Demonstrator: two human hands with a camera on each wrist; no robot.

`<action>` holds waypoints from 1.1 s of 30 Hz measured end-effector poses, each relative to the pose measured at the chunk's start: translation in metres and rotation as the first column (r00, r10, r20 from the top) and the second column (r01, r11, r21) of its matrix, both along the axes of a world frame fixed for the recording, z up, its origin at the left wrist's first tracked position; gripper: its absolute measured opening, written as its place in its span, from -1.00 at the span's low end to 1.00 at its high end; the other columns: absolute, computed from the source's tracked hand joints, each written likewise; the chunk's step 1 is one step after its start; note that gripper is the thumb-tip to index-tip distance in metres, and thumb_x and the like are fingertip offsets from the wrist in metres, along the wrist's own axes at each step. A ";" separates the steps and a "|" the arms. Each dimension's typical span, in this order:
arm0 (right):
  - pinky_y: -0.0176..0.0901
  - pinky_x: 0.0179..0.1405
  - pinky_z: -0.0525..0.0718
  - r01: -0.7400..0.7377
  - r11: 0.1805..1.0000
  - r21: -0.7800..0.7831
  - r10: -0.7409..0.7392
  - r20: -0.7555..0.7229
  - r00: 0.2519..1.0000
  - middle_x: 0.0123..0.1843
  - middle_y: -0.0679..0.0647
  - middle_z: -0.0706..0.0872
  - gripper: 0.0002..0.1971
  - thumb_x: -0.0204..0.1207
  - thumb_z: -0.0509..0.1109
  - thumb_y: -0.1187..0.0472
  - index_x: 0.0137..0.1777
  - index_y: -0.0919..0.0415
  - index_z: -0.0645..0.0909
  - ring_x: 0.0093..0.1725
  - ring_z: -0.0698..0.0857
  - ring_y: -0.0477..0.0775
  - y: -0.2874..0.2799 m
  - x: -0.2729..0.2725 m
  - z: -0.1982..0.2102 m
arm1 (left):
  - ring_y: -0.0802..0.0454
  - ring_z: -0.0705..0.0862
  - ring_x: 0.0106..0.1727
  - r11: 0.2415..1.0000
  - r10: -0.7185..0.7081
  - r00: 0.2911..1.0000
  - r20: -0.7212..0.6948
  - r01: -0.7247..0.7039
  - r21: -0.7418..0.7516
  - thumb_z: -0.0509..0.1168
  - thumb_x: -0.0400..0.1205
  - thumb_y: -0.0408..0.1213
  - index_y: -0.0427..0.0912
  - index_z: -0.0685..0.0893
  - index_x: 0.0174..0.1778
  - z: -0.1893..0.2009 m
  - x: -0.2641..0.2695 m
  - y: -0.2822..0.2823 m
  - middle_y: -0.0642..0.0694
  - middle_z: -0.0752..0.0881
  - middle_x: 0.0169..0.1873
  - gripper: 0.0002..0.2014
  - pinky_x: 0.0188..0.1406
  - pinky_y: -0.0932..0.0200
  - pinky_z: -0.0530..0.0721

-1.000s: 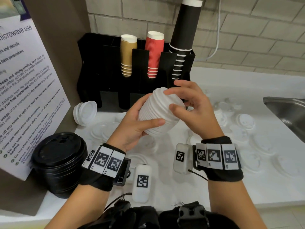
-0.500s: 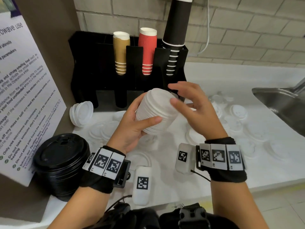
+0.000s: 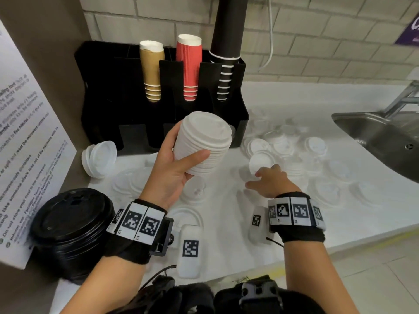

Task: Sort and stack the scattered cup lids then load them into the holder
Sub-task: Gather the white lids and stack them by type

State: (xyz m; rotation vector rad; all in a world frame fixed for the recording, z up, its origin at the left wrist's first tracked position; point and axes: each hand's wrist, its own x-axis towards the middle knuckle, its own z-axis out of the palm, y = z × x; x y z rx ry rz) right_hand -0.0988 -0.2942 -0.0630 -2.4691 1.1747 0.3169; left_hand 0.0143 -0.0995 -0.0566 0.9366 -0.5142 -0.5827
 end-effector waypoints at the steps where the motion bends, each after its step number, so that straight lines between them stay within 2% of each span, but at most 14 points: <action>1: 0.06 0.38 0.40 -0.011 1.000 0.003 0.011 0.078 0.997 0.52 0.20 0.23 -0.43 0.55 0.37 0.02 0.52 0.16 0.37 0.48 0.32 0.25 0.000 0.000 0.000 | -0.01 0.64 0.38 1.000 -0.001 1.000 0.002 0.001 0.001 0.47 0.40 -0.40 0.16 0.54 0.39 -0.001 0.000 -0.001 -0.06 0.61 0.41 -0.35 0.07 0.14 0.73; 4: -0.18 0.22 0.41 -0.001 1.000 -0.002 0.002 0.314 0.949 0.47 0.20 0.28 -0.46 0.53 0.40 0.18 0.48 0.26 0.38 0.28 0.50 0.17 -0.006 -0.004 0.005 | -0.01 0.64 0.39 1.000 0.004 1.000 -0.004 -0.004 0.001 0.47 0.40 -0.40 0.15 0.53 0.40 -0.001 0.001 -0.005 -0.05 0.61 0.40 -0.34 0.07 0.15 0.73; 5: -0.18 0.20 0.41 0.024 1.000 -0.014 -0.019 0.295 0.955 0.45 0.22 0.33 -0.49 0.53 0.40 0.17 0.44 0.30 0.42 0.27 0.51 0.19 -0.008 -0.004 0.007 | -0.01 0.64 0.39 1.000 0.002 1.000 -0.008 -0.002 -0.002 0.49 0.39 -0.40 0.16 0.54 0.40 -0.001 0.001 -0.007 -0.04 0.62 0.40 -0.34 0.07 0.15 0.73; 9: 0.15 0.42 0.39 0.017 0.994 -0.108 -0.026 -0.083 0.996 0.46 0.20 0.39 -0.50 0.49 0.38 -0.09 0.32 0.21 0.58 0.48 0.31 0.29 -0.009 -0.006 0.006 | 0.00 0.65 0.38 1.000 -0.013 1.000 -0.007 0.013 -0.006 0.56 0.34 -0.35 0.17 0.56 0.39 -0.002 0.002 -0.008 -0.03 0.63 0.39 -0.30 0.09 0.13 0.73; 11: 0.18 0.46 0.37 -0.041 0.997 -0.060 0.037 -0.079 0.996 0.46 0.18 0.38 -0.49 0.45 0.43 -0.12 0.32 0.14 0.61 0.50 0.26 0.28 -0.005 -0.003 0.005 | -0.01 0.63 0.40 1.000 -0.006 1.000 -0.006 0.006 0.006 0.53 0.38 -0.39 0.17 0.54 0.41 -0.003 0.003 -0.009 -0.04 0.61 0.41 -0.31 0.09 0.13 0.73; 13: 0.11 0.43 0.41 -0.099 0.995 0.004 0.099 -0.016 0.995 0.40 0.15 0.39 -0.52 0.41 0.49 -0.08 0.29 0.09 0.62 0.47 0.30 0.24 0.000 0.000 0.005 | -0.02 0.63 0.40 1.000 -0.003 1.000 -0.007 0.003 0.011 0.51 0.40 -0.40 0.16 0.53 0.41 -0.003 0.002 -0.009 -0.06 0.60 0.42 -0.32 0.09 0.12 0.73; 17: -0.10 0.09 0.51 -0.155 0.983 0.097 0.154 0.016 0.988 0.29 0.11 0.44 -0.62 0.39 0.54 0.11 0.16 0.09 0.54 0.16 0.52 0.11 0.005 0.005 0.003 | 0.01 0.65 0.37 1.000 -0.006 1.000 -0.013 0.007 0.012 0.47 0.39 -0.39 0.15 0.53 0.40 -0.002 0.001 -0.010 -0.04 0.62 0.39 -0.34 0.09 0.13 0.74; 19: -0.14 0.04 0.47 -0.190 0.977 0.098 0.190 0.017 0.982 0.26 0.09 0.46 -0.69 0.40 0.53 0.16 0.09 0.08 0.52 0.09 0.52 0.09 0.005 0.007 0.002 | 0.01 0.66 0.37 1.000 -0.011 1.000 -0.017 0.011 0.012 0.47 0.39 -0.38 0.15 0.53 0.39 -0.002 0.001 -0.010 -0.04 0.63 0.38 -0.34 0.08 0.14 0.74; 22: -0.10 0.09 0.51 -0.245 0.965 0.091 0.246 0.001 0.969 0.26 0.08 0.46 -0.65 0.42 0.50 0.16 0.17 0.05 0.51 0.16 0.54 0.12 0.006 0.007 0.002 | 0.00 0.66 0.37 1.000 -0.012 1.000 -0.023 0.013 0.024 0.53 0.36 -0.37 0.14 0.53 0.40 -0.002 0.001 -0.009 -0.04 0.63 0.38 -0.31 0.07 0.15 0.74; 24: -0.09 0.06 0.52 -0.263 0.960 0.097 0.259 0.048 0.965 0.25 0.06 0.47 -0.60 0.45 0.47 0.11 0.25 0.00 0.44 0.13 0.55 0.11 0.005 0.005 0.007 | 0.01 0.66 0.36 0.999 -0.025 0.999 -0.029 0.025 0.024 0.69 0.24 -0.26 0.14 0.54 0.40 -0.002 0.001 -0.008 -0.04 0.64 0.37 -0.20 0.07 0.16 0.73; 26: -0.16 -0.03 0.51 -0.266 0.958 0.107 0.243 0.189 0.952 0.22 0.03 0.51 -0.57 0.47 0.44 0.09 0.29 -0.05 0.39 0.09 0.58 0.07 0.002 0.002 0.017 | 0.01 0.67 0.35 0.999 -0.042 0.999 -0.034 0.043 0.030 0.76 0.07 -0.09 0.14 0.55 0.39 -0.002 0.001 -0.007 -0.05 0.63 0.37 -0.07 0.06 0.16 0.74; 29: -0.29 -0.25 0.48 -0.249 0.963 0.104 0.189 0.399 0.897 0.18 0.03 0.53 -0.53 0.47 0.45 0.08 0.34 -0.10 0.38 0.04 0.60 0.01 -0.006 0.001 0.035 | 0.01 0.67 0.34 0.997 -0.054 0.998 -0.040 0.056 0.044 0.77 -0.02 0.01 0.16 0.56 0.37 0.000 0.000 -0.008 -0.03 0.64 0.35 -0.02 0.03 0.14 0.74; 31: -0.26 -0.19 0.46 -0.258 0.961 0.095 0.211 0.350 0.913 0.22 0.01 0.46 -0.46 0.42 0.51 0.05 0.36 -0.12 0.39 0.07 0.57 0.01 -0.007 0.000 0.038 | 0.02 0.68 0.32 0.997 -0.055 0.998 -0.044 0.057 0.044 0.77 -0.03 0.01 0.17 0.56 0.35 0.001 0.000 -0.009 0.00 0.66 0.32 -0.02 0.02 0.14 0.75; 33: -0.20 -0.04 0.48 -0.261 0.960 0.097 0.237 0.205 0.950 0.25 -0.01 0.45 -0.44 0.37 0.55 0.01 0.35 -0.10 0.43 0.12 0.56 0.02 -0.005 0.000 0.033 | 0.03 0.69 0.31 0.998 -0.056 0.997 -0.048 0.058 0.040 0.77 -0.03 0.00 0.16 0.56 0.35 0.001 0.000 -0.009 -0.01 0.66 0.31 -0.03 0.02 0.15 0.75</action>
